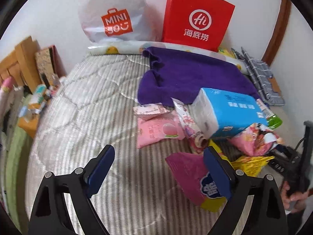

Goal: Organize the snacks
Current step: 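Grasp the red candy packet with the right gripper while the left grasps the pink-yellow chip bag, then carry the red packet and chip bag onto the purple towel and release both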

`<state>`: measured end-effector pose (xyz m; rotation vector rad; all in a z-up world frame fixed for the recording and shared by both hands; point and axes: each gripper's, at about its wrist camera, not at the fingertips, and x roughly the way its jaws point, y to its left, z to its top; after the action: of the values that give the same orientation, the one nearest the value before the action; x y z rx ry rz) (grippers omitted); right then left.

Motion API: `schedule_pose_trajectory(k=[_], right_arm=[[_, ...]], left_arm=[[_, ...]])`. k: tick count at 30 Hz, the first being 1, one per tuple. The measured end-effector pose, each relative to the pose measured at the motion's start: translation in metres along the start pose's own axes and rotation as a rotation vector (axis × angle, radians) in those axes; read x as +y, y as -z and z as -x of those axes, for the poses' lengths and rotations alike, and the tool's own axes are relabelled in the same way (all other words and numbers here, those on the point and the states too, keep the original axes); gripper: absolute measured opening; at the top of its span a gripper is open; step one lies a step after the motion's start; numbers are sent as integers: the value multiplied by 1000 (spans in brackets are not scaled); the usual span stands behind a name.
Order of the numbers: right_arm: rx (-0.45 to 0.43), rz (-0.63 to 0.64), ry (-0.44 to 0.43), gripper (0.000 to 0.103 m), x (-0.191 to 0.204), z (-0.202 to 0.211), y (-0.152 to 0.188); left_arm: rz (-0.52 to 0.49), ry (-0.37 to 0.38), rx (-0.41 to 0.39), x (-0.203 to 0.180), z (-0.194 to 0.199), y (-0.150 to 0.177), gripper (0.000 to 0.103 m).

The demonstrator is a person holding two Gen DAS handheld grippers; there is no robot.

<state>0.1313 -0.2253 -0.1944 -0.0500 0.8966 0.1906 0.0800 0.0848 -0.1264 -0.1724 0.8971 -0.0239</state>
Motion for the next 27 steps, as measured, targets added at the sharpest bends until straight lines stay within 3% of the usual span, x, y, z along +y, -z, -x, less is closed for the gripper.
schedule_pose_trajectory(k=[4, 12, 13, 15, 18, 27], right_arm=[[1, -7, -6, 50, 1, 5, 3], [-2, -13, 18, 50, -2, 14, 11], [-5, -16, 20, 50, -3, 16, 11], [-12, -19, 33, 50, -6, 21, 13], [-21, -28, 39, 50, -8, 28, 14], [-59, -36, 41, 50, -3, 51, 10]], left_arm=[[-12, 98, 33, -11, -2, 2, 92], [-60, 152, 153, -46, -32, 16, 89], [-53, 171, 152, -46, -33, 17, 85], [-29, 200, 159, -45, -32, 18, 65], [-21, 208, 147, -41, -24, 18, 54], [-59, 147, 58, -28, 15, 16, 51]])
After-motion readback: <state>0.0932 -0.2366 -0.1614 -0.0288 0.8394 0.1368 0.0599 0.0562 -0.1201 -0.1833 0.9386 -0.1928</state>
